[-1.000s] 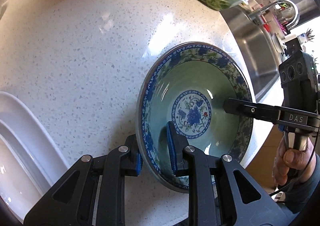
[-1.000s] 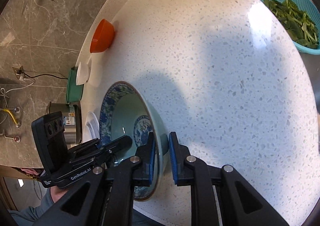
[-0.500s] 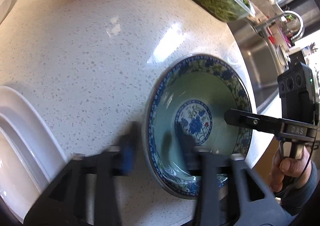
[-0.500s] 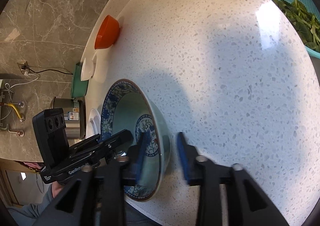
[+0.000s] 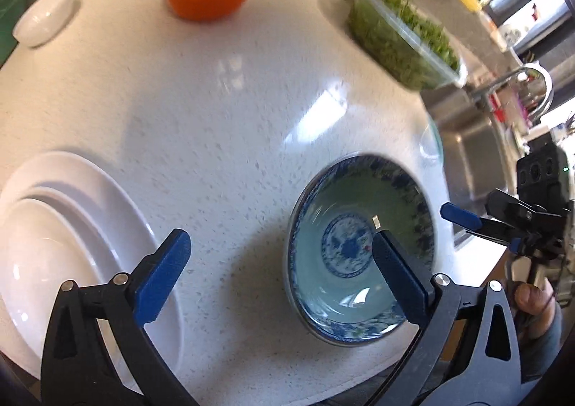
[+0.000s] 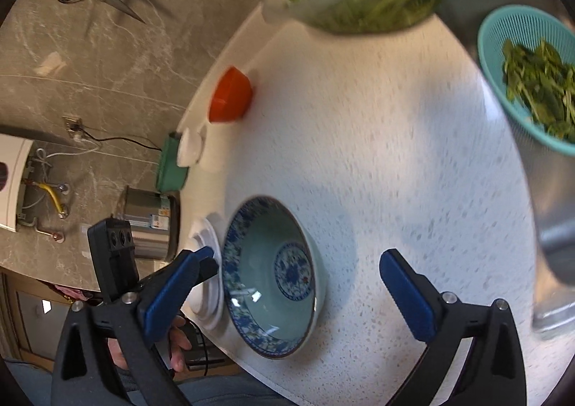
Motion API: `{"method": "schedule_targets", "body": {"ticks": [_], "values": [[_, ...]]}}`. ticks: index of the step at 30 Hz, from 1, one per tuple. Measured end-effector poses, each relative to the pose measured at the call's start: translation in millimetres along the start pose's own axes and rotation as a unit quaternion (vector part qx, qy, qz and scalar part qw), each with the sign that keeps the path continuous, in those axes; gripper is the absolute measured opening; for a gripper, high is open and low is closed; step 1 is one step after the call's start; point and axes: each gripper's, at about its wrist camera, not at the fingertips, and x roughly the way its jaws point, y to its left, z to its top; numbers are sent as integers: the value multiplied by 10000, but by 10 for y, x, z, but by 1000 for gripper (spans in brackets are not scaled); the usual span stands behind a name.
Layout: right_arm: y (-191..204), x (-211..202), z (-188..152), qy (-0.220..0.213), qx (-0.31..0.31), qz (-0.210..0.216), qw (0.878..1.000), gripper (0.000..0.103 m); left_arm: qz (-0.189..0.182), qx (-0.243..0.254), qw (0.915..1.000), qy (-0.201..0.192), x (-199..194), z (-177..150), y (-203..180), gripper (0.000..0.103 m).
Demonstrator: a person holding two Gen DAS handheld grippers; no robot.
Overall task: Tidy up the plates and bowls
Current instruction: 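Move the left gripper to the small white bowl beside the green colander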
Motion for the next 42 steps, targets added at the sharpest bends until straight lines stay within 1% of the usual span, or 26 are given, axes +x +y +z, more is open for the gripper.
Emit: {"method": "schedule_targets", "body": {"ticks": [3, 5, 6, 8, 9, 10, 13, 15, 17, 18, 20, 22, 24, 26, 28, 30, 32, 35, 39, 42], "values": [[50, -81, 127, -102, -78, 164, 9998, 103, -105, -150, 9997, -183, -274, 43, 106, 103], [137, -82, 227, -122, -189, 265, 9994, 103, -258, -473, 9977, -405, -526, 96, 299, 103], [175, -73, 260, -119, -237, 308, 9992, 103, -294, -634, 9957, -614, -686, 127, 441, 103], [301, -11, 343, -105, -301, 412, 9986, 103, -252, -819, 9917, -963, -933, 180, 684, 103], [372, 25, 374, -88, -323, 484, 9983, 103, -152, -914, 9894, -1122, -1068, 221, 858, 103], [434, 51, 393, -78, -362, 535, 9979, 103, -65, -971, 9881, -1191, -1149, 274, 993, 103], [758, 239, 457, -21, -599, 569, 9966, 103, 333, -1221, 9836, -1287, -1392, 428, 1505, 103], [1020, 432, 506, 45, -763, 524, 9957, 103, 532, -1249, 9798, -1469, -1526, 517, 1810, 103], [1249, 614, 547, 89, -877, 450, 9951, 103, 711, -1251, 9778, -1525, -1607, 615, 2091, 103], [1396, 726, 578, 118, -962, 413, 9944, 103, 718, -1223, 9774, -1567, -1623, 672, 2217, 103], [1685, 940, 644, 128, -1121, 282, 9932, 103, 876, -1111, 9776, -1558, -1626, 795, 2451, 103], [1929, 1132, 695, 132, -1201, 235, 9924, 103, 867, -1037, 9793, -1507, -1566, 923, 2673, 103], [2192, 1390, 783, 205, -1356, 146, 9904, 103, 908, -988, 9807, -1425, -1452, 1018, 2890, 103], [2420, 1678, 889, 288, -1488, -117, 9884, 103, 938, -931, 9821, -1343, -1282, 1228, 3069, 103], [2600, 1943, 1005, 380, -1578, -206, 9865, 103, 1022, -885, 9828, -1257, -1119, 1395, 3189, 103], [2763, 2260, 1152, 524, -1623, -419, 9845, 103, 979, -823, 9840, -1237, -1005, 1500, 3254, 103], [2872, 2497, 1271, 579, -1727, -602, 9814, 97, 990, -757, 9842, -1255, -928, 1628, 3298, 103], [2995, 2855, 1456, 741, -1891, -954, 9745, 91, 1004, -811, 9834, -1278, -856, 1769, 3381, 102], [3029, 3210, 1659, 846, -1941, -1165, 9704, 88, 1004, -955, 9816, -1313, -736, 1974, 3560, 101], [2990, 3412, 1752, 898, -1855, -1212, 9710, 88, 954, -1065, 9808, -1325, -681, 2078, 3671, 101]]}}
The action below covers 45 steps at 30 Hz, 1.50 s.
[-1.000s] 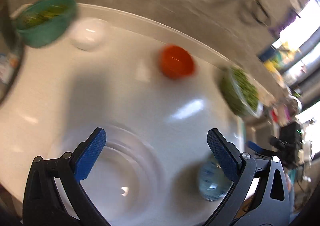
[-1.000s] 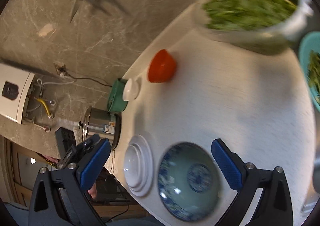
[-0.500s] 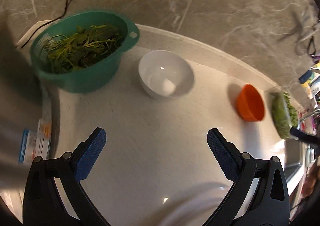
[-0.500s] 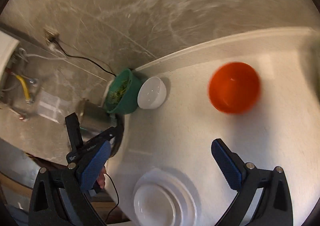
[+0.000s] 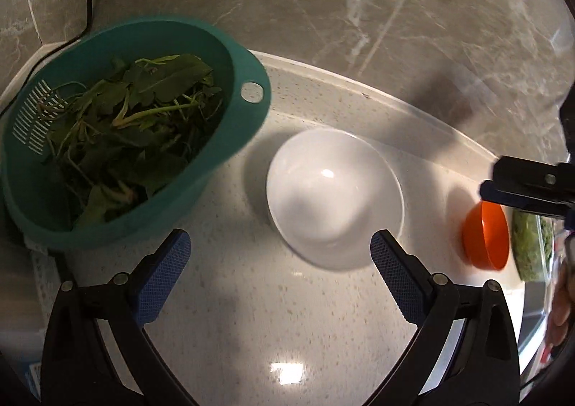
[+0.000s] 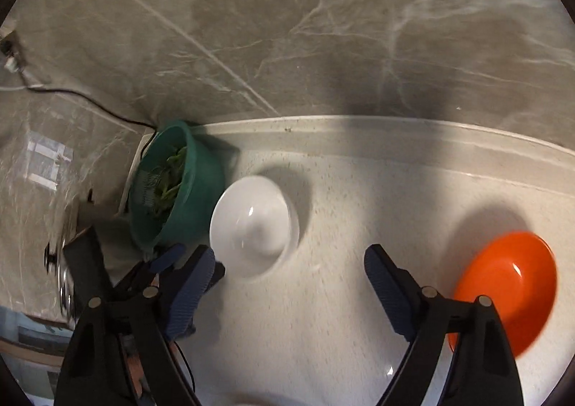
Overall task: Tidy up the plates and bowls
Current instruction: 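Move the left gripper to the small white bowl beside the green colander, then close the left gripper on the small white bowl's rim, then lift the small white bowl with the left gripper toward the patterned bowl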
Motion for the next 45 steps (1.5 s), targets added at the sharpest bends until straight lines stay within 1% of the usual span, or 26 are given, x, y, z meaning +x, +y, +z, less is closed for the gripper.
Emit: {"method": "schedule_targets", "body": {"ticks": [4, 8, 9, 10, 11, 13, 14, 16, 18, 20, 21, 22, 24, 26, 30, 33, 34, 35, 36, 38, 40, 45], "values": [[-39, 235, 123, 159, 94, -83, 9998, 88, -9, -116, 9999, -39, 94, 101, 68, 100], [-49, 409, 179, 314, 89, -155, 9993, 87, -70, -178, 9998, 13, 219, 171, 101, 94], [-33, 455, 199, 355, 57, -196, 9992, 87, -74, -178, 9998, 18, 249, 181, 94, 91], [-25, 488, 210, 394, 27, -228, 9990, 87, -67, -177, 9998, 19, 276, 197, 100, 83], [-27, 534, 216, 457, -5, -258, 9986, 85, -57, -179, 9998, 34, 290, 188, 100, 79], [-45, 594, 225, 525, 18, -298, 9982, 82, -101, -218, 9997, 102, 324, 176, 94, 63], [-54, 626, 235, 550, 41, -299, 9980, 82, -93, -213, 9997, 119, 348, 187, 99, 60], [-63, 693, 238, 597, 67, -287, 9978, 81, -83, -221, 9996, 134, 373, 166, 95, 59], [-77, 743, 229, 656, 78, -262, 9975, 75, -105, -237, 9996, 145, 413, 167, 106, 57], [-68, 818, 229, 718, 75, -241, 9971, 69, -156, -245, 9994, 181, 464, 134, 147, 51], [-61, 850, 231, 725, 60, -247, 9970, 67, -188, -253, 9993, 210, 467, 102, 147, 46], [-53, 864, 233, 718, 55, -262, 9971, 66, -191, -256, 9992, 258, 500, 101, 150, 44], [-53, 882, 242, 692, 100, -240, 9973, 66, -173, -258, 9992, 269, 515, 100, 147, 44], [-59, 909, 242, 711, 109, -271, 9970, 64, -209, -273, 9990, 298, 554, 101, 148, 37], [-58, 950, 239, 749, 132, -337, 9965, 63, -260, -250, 9989, 303, 589, 99, 120, 29], [-87, 969, 230, 813, 151, -390, 9958, 52, -239, -226, 9990, 295, 590, 119, 68, 22], [-79, 986, 228, 842, 133, -394, 9956, 40, -236, -217, 9990, 295, 603, 124, 52, 17], [-63, 998, 220, 880, 65, -443, 9951, 33, -232, -174, 9991, 310, 623, 129, 26, 16], [-50, 1001, 212, 901, 19, -460, 9949, 31, -235, -141, 9991, 311, 637, 133, -2, 15], [-7, 1025, 198, 950, -46, -446, 9945, 20, -247, -65, 9991, 343, 651, 143, -67, 12], [12, 1027, 184, 952, -43, -407, 9946, 14, -246, -26, 9990, 370, 665, 142, -130, 10], [41, 986, 143, 909, -7, -385, 9951, 14, -311, -51, 9986, 432, 665, 107, -231, 10]]}}
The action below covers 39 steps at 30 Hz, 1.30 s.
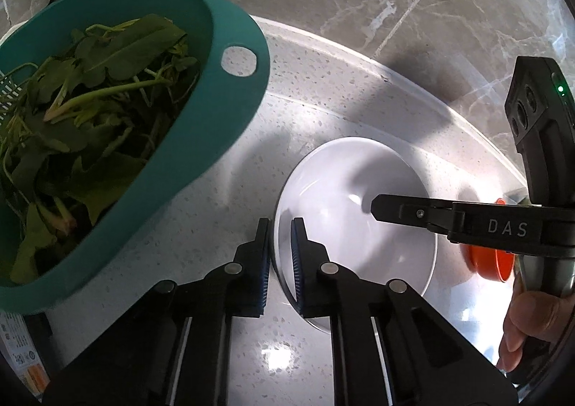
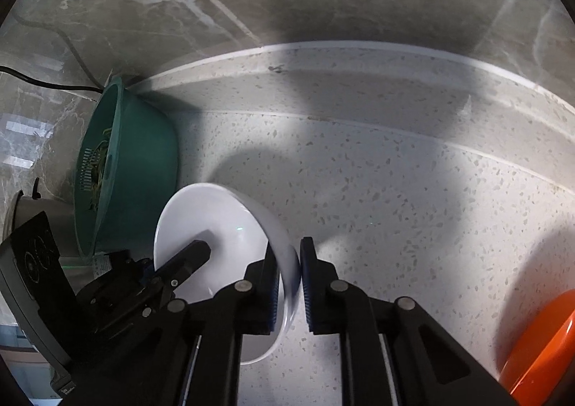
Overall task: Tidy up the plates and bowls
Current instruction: 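Lift the small white bowl with the left gripper toward the patterned bowl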
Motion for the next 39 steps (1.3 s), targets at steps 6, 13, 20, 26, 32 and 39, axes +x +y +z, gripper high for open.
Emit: {"method": "schedule_targets", "body": {"ticks": [6, 13, 20, 26, 32, 39], "values": [[-56, -139, -165, -94, 150, 51, 9998, 14, -136, -5, 9999, 44, -53, -48, -189, 9], [-166, -457, -460, -297, 361, 97, 9989, 16, -470, 129, 9986, 190, -165, -203, -571, 9], [-361, -981, -993, -467, 607, 74, 9970, 17, -884, 467, 9941, 415, -348, -472, -1139, 9], [-699, -1487, -1593, -646, 894, 42, 9939, 20, -1319, 774, 9845, 860, -374, -861, -1766, 9], [-1130, -1951, -2309, -828, 1166, 117, 9897, 20, -1529, 1193, 9756, 1029, -489, -1340, -2599, 9], [-1710, -2397, -3195, -939, 1360, 187, 9861, 20, -1603, 1640, 9642, 1330, -615, -2163, -3527, 9]]}}
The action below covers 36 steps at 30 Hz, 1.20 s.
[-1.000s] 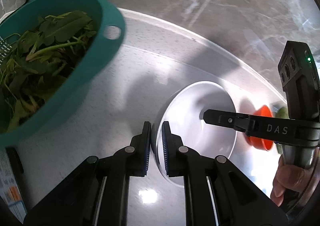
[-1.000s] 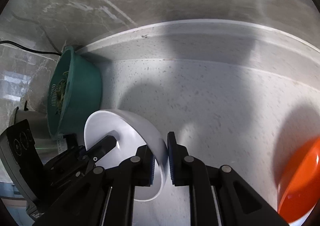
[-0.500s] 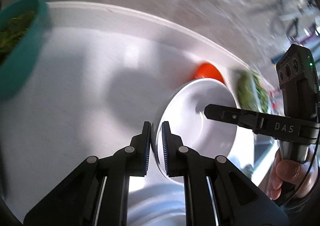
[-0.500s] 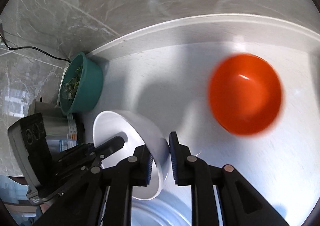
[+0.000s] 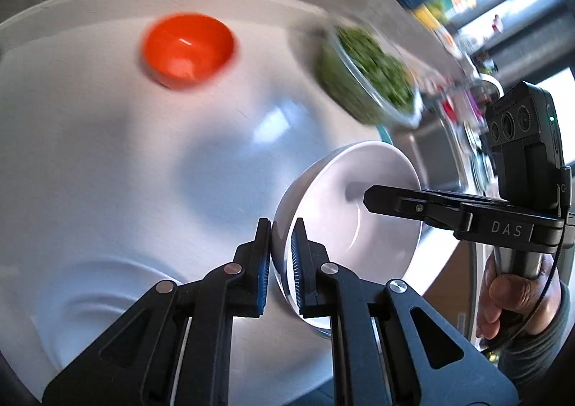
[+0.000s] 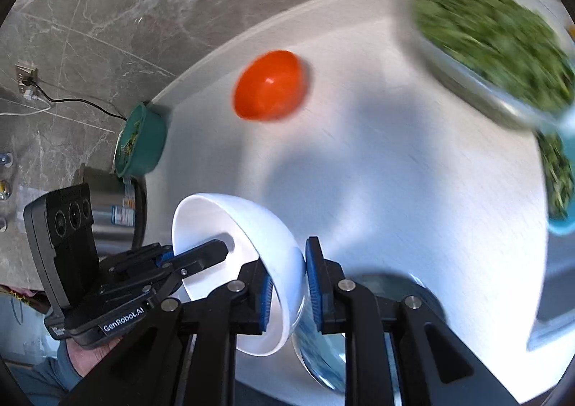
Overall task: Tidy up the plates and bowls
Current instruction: 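Lift the small white bowl with the left gripper toward the patterned bowl, then lower the white bowl into the patterned bowl and open the left gripper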
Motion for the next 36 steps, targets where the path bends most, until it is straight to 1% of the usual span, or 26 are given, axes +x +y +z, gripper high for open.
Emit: {"method": "schedule_targets", "body": {"ticks": [1, 2, 4, 7, 10, 13, 14, 17, 21, 23, 26, 33, 36], "values": [[-108, -48, -93, 13, 30, 2, 10000, 20, -10, 55, 10000, 73, 95, -64, -142, 9], [-246, -97, -206, 28, 98, 14, 9999, 20, -7, 88, 9999, 115, 128, -158, -192, 9], [-425, -144, -373, 47, 162, -7, 9999, 20, 50, 169, 9995, 272, 357, -295, -456, 9], [-654, -171, -562, 80, 284, 31, 9996, 23, 164, 224, 9984, 492, 642, -459, -664, 9], [-836, -116, -665, 119, 417, 82, 9990, 23, 286, 238, 9972, 645, 870, -603, -742, 9], [-952, -58, -742, 121, 491, 146, 9986, 23, 462, 301, 9963, 656, 1044, -611, -796, 9], [-990, -56, -766, 116, 479, 141, 9987, 23, 492, 312, 9962, 650, 1036, -609, -723, 9], [-1007, -2, -765, 133, 448, 89, 9989, 23, 606, 354, 9953, 670, 1127, -585, -683, 9], [-950, 83, -723, 148, 315, -115, 9993, 23, 710, 460, 9936, 751, 1232, -629, -633, 9], [-908, 103, -718, 140, 231, -227, 9994, 22, 746, 492, 9930, 774, 1207, -678, -539, 9], [-821, 124, -705, 94, 36, -432, 9990, 22, 837, 588, 9918, 760, 1239, -701, -543, 10], [-657, 171, -744, -17, -472, -1006, 9938, 22, 783, 557, 9925, 757, 1219, -717, -442, 11], [-629, 185, -763, -28, -573, -1138, 9918, 22, 701, 542, 9932, 751, 1127, -756, -411, 16]]}}
